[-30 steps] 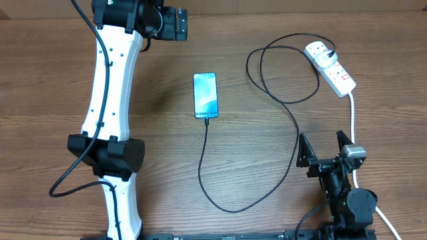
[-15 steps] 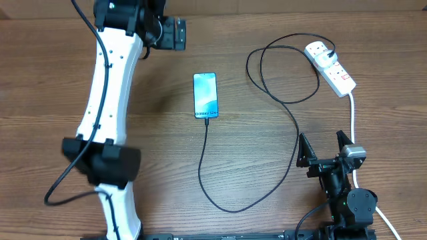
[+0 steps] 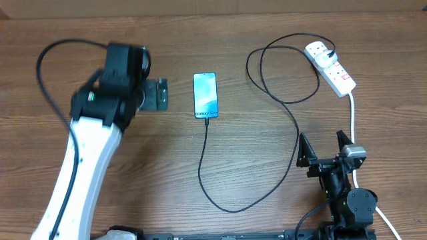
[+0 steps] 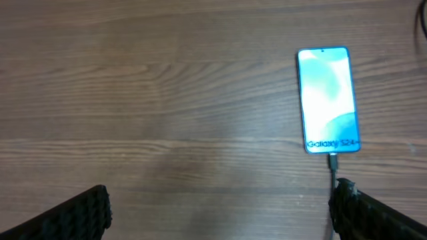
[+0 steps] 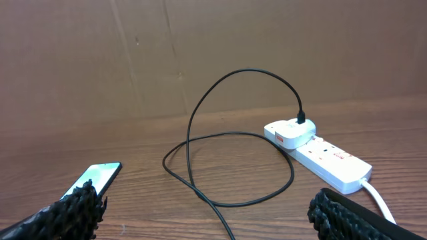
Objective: Plug charger to phone and switch on socket
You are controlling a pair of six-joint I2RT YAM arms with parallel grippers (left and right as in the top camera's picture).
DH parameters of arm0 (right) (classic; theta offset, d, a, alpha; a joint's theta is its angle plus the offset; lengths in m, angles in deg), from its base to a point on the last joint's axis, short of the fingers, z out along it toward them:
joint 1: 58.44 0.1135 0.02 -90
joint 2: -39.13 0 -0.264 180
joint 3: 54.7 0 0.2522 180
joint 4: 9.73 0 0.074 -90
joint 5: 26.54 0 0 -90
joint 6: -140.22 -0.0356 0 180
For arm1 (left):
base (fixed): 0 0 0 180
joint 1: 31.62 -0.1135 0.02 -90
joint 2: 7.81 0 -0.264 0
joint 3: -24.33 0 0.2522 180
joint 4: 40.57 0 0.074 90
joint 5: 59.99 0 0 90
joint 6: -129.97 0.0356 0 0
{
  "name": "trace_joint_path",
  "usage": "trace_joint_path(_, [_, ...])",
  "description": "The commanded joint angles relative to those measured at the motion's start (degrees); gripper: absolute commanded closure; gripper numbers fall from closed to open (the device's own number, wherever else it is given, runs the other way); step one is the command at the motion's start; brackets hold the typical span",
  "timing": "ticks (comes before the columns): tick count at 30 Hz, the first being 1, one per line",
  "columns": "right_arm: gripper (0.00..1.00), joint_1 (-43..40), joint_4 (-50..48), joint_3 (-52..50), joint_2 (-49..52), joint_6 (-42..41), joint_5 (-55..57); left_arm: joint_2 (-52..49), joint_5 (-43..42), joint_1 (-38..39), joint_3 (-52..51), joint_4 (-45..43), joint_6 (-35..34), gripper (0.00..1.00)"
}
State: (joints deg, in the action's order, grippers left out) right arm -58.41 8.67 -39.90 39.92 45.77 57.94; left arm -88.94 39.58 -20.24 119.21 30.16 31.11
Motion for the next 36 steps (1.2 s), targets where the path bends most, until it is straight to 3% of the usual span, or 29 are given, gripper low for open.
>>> trace_joint_path(1, [0.0,-0.07,-0.22,-0.57,-0.63,0.22,0.46,8.46,3.54,-0.22,-10.14,-5.27,0.37,0.0])
trace_joint_path(9, [0.0,-0.07,-0.22,-0.55,-0.63,0.22,0.46,24.02,2.34,-0.22,-30.05,-22.86,2.27,0.0])
trace_joint_path(15, [0.0,-0.07,-0.22,-0.55,-0.63,0.22,0.46,35.17,2.14,-0.61,-40.63,-28.59,3.65,0.0])
trace_joint_path(23, [0.0,-0.07,-0.22,-0.55,-0.63,0.22,0.46,49.48,-5.07,-7.45,-50.93,-27.15,3.67,0.0])
trace_joint_path(27, [0.0,-0.07,-0.22,-0.55,-0.63,0.22,0.46,50.97,-9.35,-9.97,-52.52,-27.26,4.83,0.0])
trace_joint_path(36, [0.0,-0.07,-0.22,-0.55,-0.63,0.22,0.46,54.69,-9.9,-10.01,-56.13,-30.29,8.44,0.0])
